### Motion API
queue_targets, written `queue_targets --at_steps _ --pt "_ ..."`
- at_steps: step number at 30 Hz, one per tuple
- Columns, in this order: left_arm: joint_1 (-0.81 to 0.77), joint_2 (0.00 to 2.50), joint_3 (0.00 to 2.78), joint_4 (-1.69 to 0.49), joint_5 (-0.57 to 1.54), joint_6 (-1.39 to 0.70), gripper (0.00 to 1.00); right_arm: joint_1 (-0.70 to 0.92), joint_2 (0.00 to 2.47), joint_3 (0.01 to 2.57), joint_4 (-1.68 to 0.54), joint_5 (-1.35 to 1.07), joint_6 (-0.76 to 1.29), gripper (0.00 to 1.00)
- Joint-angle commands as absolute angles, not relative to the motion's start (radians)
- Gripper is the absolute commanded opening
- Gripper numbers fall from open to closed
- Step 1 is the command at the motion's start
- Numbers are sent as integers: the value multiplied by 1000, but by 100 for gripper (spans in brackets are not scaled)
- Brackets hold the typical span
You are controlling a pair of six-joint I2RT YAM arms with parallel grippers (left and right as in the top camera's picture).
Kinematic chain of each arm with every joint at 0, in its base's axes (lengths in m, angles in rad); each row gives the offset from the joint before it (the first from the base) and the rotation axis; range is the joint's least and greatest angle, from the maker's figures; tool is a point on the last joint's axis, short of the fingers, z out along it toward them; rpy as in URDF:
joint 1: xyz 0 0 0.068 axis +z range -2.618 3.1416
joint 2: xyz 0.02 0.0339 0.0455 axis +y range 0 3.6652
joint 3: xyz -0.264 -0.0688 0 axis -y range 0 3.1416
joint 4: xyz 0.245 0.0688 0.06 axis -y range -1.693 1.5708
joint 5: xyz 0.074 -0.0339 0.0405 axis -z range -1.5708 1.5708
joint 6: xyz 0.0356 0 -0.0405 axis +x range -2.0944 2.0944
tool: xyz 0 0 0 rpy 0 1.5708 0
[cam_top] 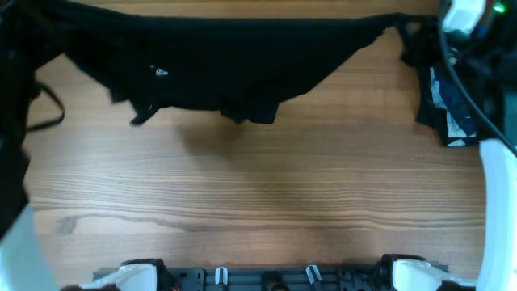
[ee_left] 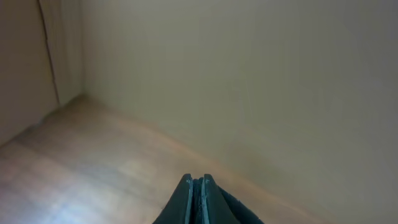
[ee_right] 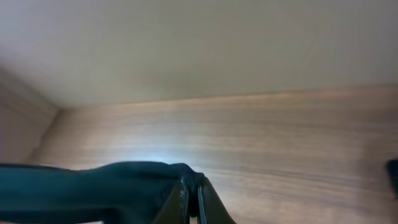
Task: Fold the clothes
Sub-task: 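Lift the shirt with both grippers and stretch it apart horizontally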
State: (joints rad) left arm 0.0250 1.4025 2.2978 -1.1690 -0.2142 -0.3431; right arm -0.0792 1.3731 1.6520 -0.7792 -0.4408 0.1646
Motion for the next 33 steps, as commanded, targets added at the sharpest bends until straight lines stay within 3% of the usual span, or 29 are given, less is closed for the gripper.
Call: queue_targets --at_steps 1,9,25,33 --pt "23 1347 2312 -1143 -217 -344 4 -130 1300 1665 -797 -515 102 4" --pt "23 1307 2312 -1115 -184 -286 4 -140 1185 1665 -803 -476 52 4" --pt "23 1341 2312 -1105 -231 -239 4 -184 1185 1666 -785 -337 27 4" --pt "23 1266 2312 -1105 -124 -243 4 -190 1149 1678 -791 -367 25 4"
